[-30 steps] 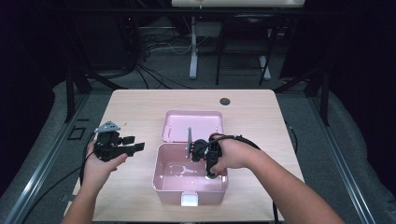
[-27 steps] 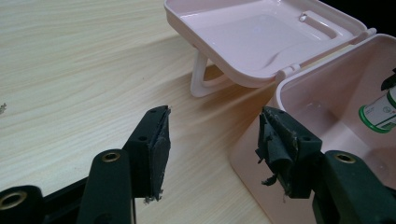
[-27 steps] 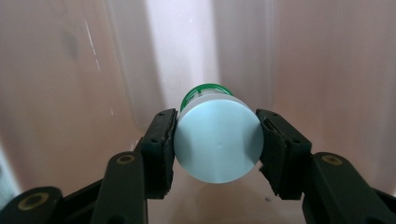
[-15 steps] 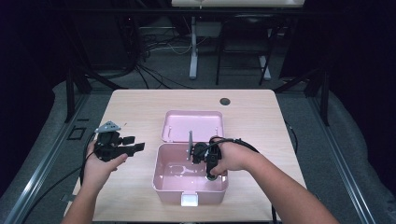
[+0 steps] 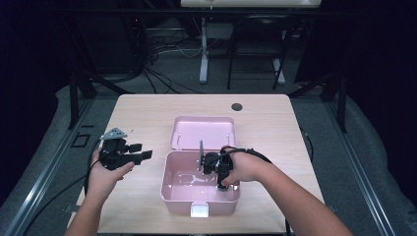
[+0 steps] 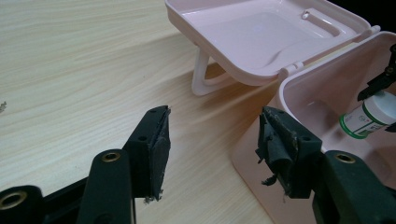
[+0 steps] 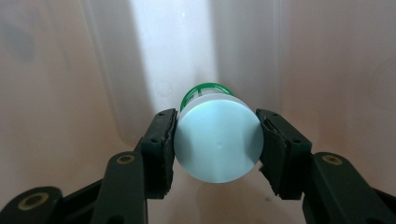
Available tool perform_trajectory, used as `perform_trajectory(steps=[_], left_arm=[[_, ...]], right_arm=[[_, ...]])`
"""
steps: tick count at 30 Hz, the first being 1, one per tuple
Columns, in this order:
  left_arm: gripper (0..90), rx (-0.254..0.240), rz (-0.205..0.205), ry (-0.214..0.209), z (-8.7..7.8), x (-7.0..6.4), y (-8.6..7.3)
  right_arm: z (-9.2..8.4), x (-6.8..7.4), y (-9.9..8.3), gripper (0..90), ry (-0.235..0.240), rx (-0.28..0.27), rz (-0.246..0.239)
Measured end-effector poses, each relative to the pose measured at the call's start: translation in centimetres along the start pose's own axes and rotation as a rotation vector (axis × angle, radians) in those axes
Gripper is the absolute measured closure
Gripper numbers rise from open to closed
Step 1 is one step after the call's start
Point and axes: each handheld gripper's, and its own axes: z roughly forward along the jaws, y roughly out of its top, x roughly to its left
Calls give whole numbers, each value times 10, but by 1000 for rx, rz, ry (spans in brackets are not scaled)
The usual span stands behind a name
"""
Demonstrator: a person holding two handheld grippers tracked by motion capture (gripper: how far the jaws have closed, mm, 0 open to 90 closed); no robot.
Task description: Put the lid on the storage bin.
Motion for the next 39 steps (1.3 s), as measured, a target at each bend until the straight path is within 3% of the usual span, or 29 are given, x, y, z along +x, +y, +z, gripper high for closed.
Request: perform_trajectory(steps=[19,39], left_arm=[[441,2,-7,-2,0,0,0],[441,2,-12,-2,2,1,-1]], right_arm=[[10,5,2,499,-31,27,-95],[24,7,2,498,-27,32,-109]])
